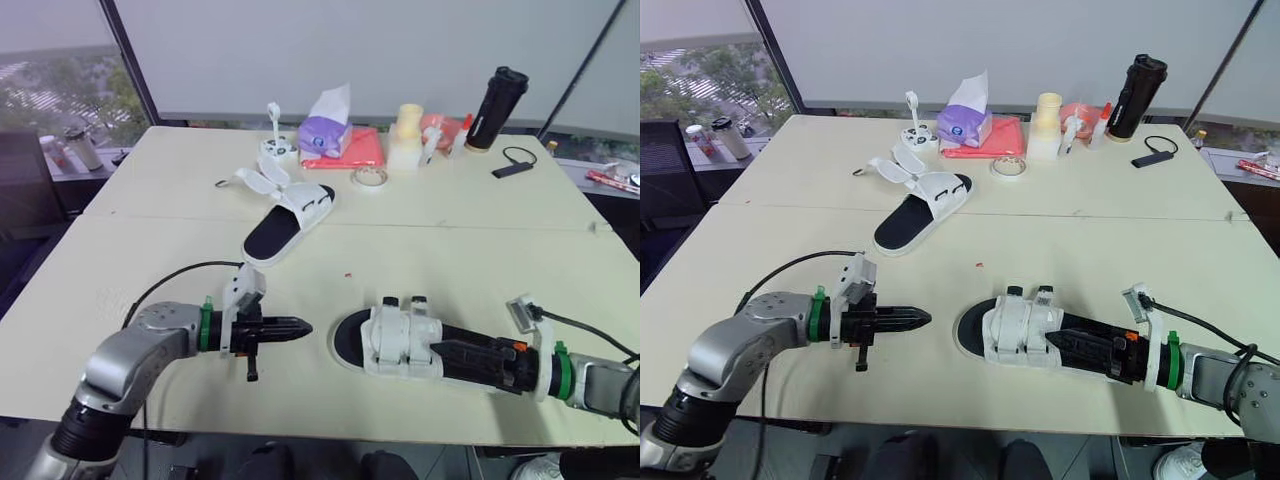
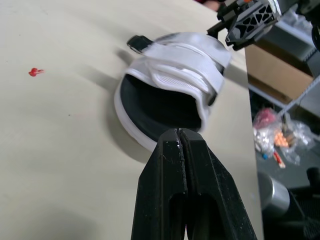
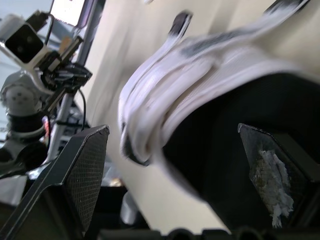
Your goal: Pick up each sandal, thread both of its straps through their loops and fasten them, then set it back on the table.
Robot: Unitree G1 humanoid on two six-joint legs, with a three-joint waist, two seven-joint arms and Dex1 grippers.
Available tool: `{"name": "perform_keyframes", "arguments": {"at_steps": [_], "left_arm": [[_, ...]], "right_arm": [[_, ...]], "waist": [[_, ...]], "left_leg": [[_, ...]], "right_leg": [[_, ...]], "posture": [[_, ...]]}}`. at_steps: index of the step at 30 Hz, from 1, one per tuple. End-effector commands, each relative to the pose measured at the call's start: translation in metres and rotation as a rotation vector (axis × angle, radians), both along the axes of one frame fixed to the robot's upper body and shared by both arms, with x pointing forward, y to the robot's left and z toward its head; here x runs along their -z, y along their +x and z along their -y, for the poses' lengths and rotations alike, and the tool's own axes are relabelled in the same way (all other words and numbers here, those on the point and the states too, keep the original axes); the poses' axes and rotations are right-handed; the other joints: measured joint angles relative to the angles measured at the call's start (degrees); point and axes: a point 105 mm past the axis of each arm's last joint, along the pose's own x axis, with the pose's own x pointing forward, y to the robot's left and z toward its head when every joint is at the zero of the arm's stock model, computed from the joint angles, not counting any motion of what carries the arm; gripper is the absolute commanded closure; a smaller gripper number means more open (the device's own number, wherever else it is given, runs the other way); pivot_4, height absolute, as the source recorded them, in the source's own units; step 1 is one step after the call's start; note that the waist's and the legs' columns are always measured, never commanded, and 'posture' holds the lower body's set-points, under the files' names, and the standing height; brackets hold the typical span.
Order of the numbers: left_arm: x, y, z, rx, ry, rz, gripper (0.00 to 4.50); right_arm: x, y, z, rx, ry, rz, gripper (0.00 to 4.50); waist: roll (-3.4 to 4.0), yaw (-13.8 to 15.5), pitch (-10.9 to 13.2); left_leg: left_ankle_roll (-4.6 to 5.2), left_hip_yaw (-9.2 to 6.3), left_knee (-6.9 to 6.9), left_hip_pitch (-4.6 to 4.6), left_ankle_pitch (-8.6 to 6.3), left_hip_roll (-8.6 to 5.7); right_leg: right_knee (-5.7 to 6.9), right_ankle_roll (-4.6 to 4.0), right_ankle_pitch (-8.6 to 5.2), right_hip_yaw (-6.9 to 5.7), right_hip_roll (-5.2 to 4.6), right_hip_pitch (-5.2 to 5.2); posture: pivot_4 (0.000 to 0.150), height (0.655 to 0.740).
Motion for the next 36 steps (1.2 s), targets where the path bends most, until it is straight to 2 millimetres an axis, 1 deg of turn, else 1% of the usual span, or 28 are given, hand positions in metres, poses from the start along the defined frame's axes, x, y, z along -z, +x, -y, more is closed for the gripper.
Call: {"name": "perform_keyframes", "arguments": {"at_steps": [1,4,6,7,9,10,11,12,14,15,18,20,22,24,25,26,27,28,30,32,34,35,36], "left_arm": [[-0.006,-0.011,0.001,0.041,0.032,0.038,4.50],[-0.001,-0.011,0.002,0.039,0.038,0.033,4.50],[0.004,-0.009,0.003,0.032,0.046,0.029,4.50],[0.007,-0.008,0.004,0.030,0.053,0.029,4.50],[0.012,-0.008,0.004,0.031,0.061,0.027,4.50],[0.013,-0.008,0.004,0.032,0.064,0.025,4.50],[0.015,-0.009,0.004,0.034,0.066,0.023,4.50],[0.015,-0.009,0.003,0.035,0.067,0.020,4.50],[0.017,-0.011,0.003,0.041,0.067,0.014,4.50],[0.017,-0.012,0.003,0.045,0.067,0.011,4.50],[0.018,-0.012,0.004,0.051,0.068,0.012,4.50],[0.017,-0.012,0.004,0.051,0.066,0.018,4.50],[0.013,-0.008,0.006,0.036,0.051,0.037,4.50],[0.008,-0.004,0.009,0.021,0.029,0.055,4.50],[0.006,-0.003,0.010,0.016,0.022,0.062,4.50],[0.004,0.000,0.013,0.009,0.011,0.075,4.50],[0.002,0.002,0.015,0.005,0.003,0.084,4.50],[0.001,0.005,0.018,0.001,-0.005,0.096,4.50],[0.000,0.010,0.022,-0.003,-0.014,0.110,4.50],[0.000,0.014,0.023,-0.010,-0.014,0.124,4.50],[-0.001,0.020,0.026,-0.027,-0.005,0.167,4.50],[-0.002,0.022,0.030,-0.032,-0.013,0.185,4.50],[-0.004,0.022,0.033,-0.035,-0.020,0.196,4.50]], "right_arm": [[-0.005,-0.002,-0.012,-0.047,0.055,0.002,0.13],[-0.009,0.005,-0.026,-0.069,0.092,0.002,0.13],[-0.006,0.015,-0.035,-0.050,0.079,0.012,0.13],[-0.005,0.022,-0.038,-0.029,0.085,0.018,0.37],[-0.008,0.031,-0.042,-0.001,0.105,0.032,0.92],[-0.010,0.033,-0.044,0.005,0.123,0.036,1.37],[-0.012,0.033,-0.045,0.006,0.131,0.038,1.94],[-0.013,0.033,-0.046,0.007,0.137,0.039,2.29],[-0.014,0.031,-0.047,0.008,0.146,0.040,3.46],[-0.016,0.030,-0.047,0.007,0.154,0.042,3.52],[-0.025,0.030,-0.045,0.025,0.177,0.069,4.49],[-0.037,0.034,-0.042,0.060,0.199,0.123,4.49],[-0.062,0.060,-0.023,0.238,0.233,0.223,4.49],[-0.086,0.089,0.001,0.460,0.256,0.304,4.49],[-0.093,0.097,0.009,0.535,0.259,0.323,4.49],[-0.102,0.114,0.023,0.669,0.250,0.342,4.49],[-0.106,0.124,0.031,0.756,0.244,0.347,4.49],[-0.110,0.138,0.043,0.865,0.237,0.345,4.49],[-0.113,0.162,0.062,1.066,0.234,0.315,4.49],[-0.107,0.179,0.076,1.232,0.230,0.264,4.49],[-0.097,0.194,0.085,1.359,0.210,0.224,4.49],[-0.093,0.202,0.086,1.405,0.224,0.209,4.49],[-0.091,0.207,0.086,1.432,0.235,0.203,4.49]], "waist": [[-0.01,0.0,0.0],[-0.01,-0.1,0.0],[-0.02,-0.1,0.1],[-0.02,-0.1,0.1],[-0.02,0.0,0.1],[-0.01,0.0,0.1],[-0.01,0.1,0.1],[-0.01,0.2,0.1],[-0.01,0.1,0.1],[-0.01,0.0,0.1],[-0.02,-0.1,0.1],[-0.02,-0.1,0.1],[-0.01,-0.2,0.1],[0.05,-0.4,0.1],[0.09,-0.4,0.2],[0.10,-0.3,0.2],[0.10,-0.3,0.2],[0.10,-0.1,0.2],[0.10,-0.3,0.2],[0.10,-0.3,0.2],[0.10,-0.4,0.2],[0.11,-0.5,0.2],[0.13,-0.6,0.2]], "left_leg": [[0.00,0.00,0.01,0.00,0.00,0.00],[-0.02,0.00,0.03,0.02,0.01,0.02],[-0.05,-0.01,0.04,0.02,0.03,0.02],[-0.05,-0.01,0.05,0.03,0.03,0.03],[-0.07,-0.01,0.05,0.04,0.04,0.03],[-0.09,-0.01,0.07,0.03,0.06,0.03],[-0.10,-0.01,0.07,0.02,0.06,0.02],[-0.10,-0.01,0.07,0.00,0.06,0.02],[-0.10,-0.01,0.07,-0.01,0.06,0.01],[-0.10,-0.01,0.07,-0.01,0.06,0.01],[-0.10,-0.01,0.12,0.04,0.06,0.04],[-0.10,-0.01,0.19,0.04,0.07,0.05],[-0.12,-0.01,0.20,0.05,0.08,0.05],[-0.17,0.01,0.23,0.05,0.11,0.04],[-0.21,0.03,0.25,0.04,0.13,0.03],[-0.25,0.05,0.28,0.03,0.16,0.00],[-0.25,0.06,0.27,0.04,0.17,-0.01],[-0.26,0.06,0.27,0.05,0.17,0.00],[-0.29,0.07,0.25,0.04,0.19,0.00],[-0.36,0.22,0.23,0.03,0.23,0.00],[-0.42,0.47,0.20,0.03,0.27,0.01],[-0.47,0.54,0.16,0.01,0.30,0.01],[-0.76,0.64,0.15,0.01,0.47,0.02]], "right_leg": [[0.06,0.00,0.00,0.01,0.00,-0.03],[0.17,0.00,0.00,0.01,0.04,-0.07],[0.25,0.02,0.01,0.03,0.07,-0.11],[0.27,0.06,0.03,0.03,0.08,-0.11],[0.29,0.16,0.08,0.03,0.11,-0.11],[0.31,0.16,0.08,0.04,0.12,-0.13],[0.33,0.18,0.09,0.04,0.12,-0.13],[0.35,0.19,0.10,0.04,0.13,-0.14],[0.36,0.21,0.10,0.04,0.13,-0.14],[0.35,0.22,0.11,0.04,0.13,-0.12],[0.42,0.26,0.13,0.04,0.21,-0.10],[0.48,0.27,0.13,0.06,0.24,-0.10],[0.55,0.28,0.14,0.08,0.25,-0.12],[0.62,0.36,0.18,0.16,0.28,-0.18],[0.64,0.49,0.26,0.19,0.29,-0.20],[0.64,0.63,0.33,0.21,0.31,-0.21],[0.64,0.65,0.34,0.21,0.33,-0.22],[0.65,0.66,0.34,0.21,0.37,-0.22],[0.69,0.72,0.31,0.21,0.39,-0.24],[0.79,0.73,0.31,0.28,0.39,-0.36],[0.91,0.78,0.27,0.30,0.39,-0.42],[1.00,0.80,0.26,0.33,0.38,-0.52],[1.18,0.80,0.26,0.40,0.38,-0.60]], "posture": [[0.150,0.7400],[0.150,0.7400],[0.150,0.7400],[0.150,0.7400],[0.150,0.7400],[0.150,0.7400],[0.150,0.7400],[0.150,0.7400],[0.150,0.7400],[0.150,0.7400],[0.150,0.7400],[0.150,0.7400],[0.150,0.7400],[0.150,0.7400],[0.150,0.7400],[0.150,0.7400],[0.150,0.7400],[0.150,0.7400],[0.150,0.7400],[0.150,0.7400],[0.150,0.7400],[0.150,0.7400],[0.150,0.7400]]}}
